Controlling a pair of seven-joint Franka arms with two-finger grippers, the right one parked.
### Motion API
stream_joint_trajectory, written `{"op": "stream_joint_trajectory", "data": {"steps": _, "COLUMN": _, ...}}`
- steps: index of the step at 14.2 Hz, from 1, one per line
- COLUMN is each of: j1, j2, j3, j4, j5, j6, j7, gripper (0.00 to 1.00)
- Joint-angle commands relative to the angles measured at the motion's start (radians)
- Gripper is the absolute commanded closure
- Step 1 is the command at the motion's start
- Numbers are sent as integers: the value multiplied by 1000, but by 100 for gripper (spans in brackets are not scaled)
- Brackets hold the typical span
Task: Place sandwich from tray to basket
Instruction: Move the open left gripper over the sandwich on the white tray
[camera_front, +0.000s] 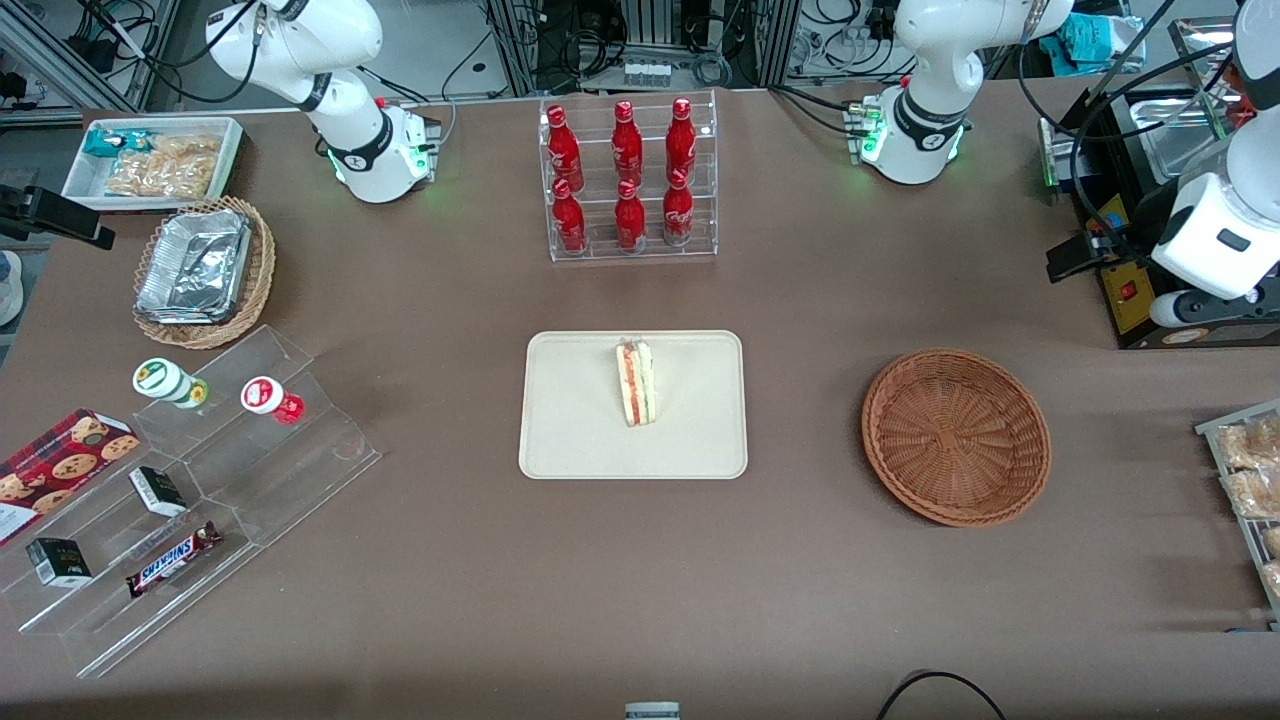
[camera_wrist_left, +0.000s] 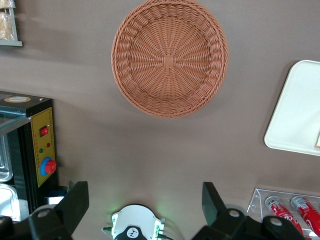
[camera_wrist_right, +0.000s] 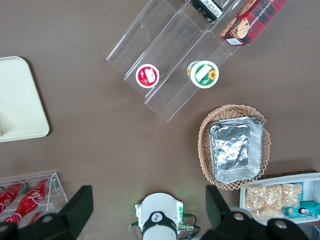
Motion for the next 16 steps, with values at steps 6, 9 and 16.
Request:
{"op": "stream_joint_trajectory", "data": {"steps": 6, "j1": -3, "j2": 54, "j3": -10, "j4": 20, "j5": -11, "j6": -13, "j7": 13, "gripper": 0}}
{"op": "stream_joint_trajectory", "data": {"steps": 9, "j1": -14, "j2": 83, "j3": -65, "j4": 11, "j5": -13, "j6": -38, "j7": 4, "gripper": 0}}
{"op": "stream_joint_trajectory", "data": {"steps": 16, "j1": -228, "j2": 271, "j3": -185, "j4": 25, "j5": -46, "j6": 175, "j7": -351, "gripper": 0}}
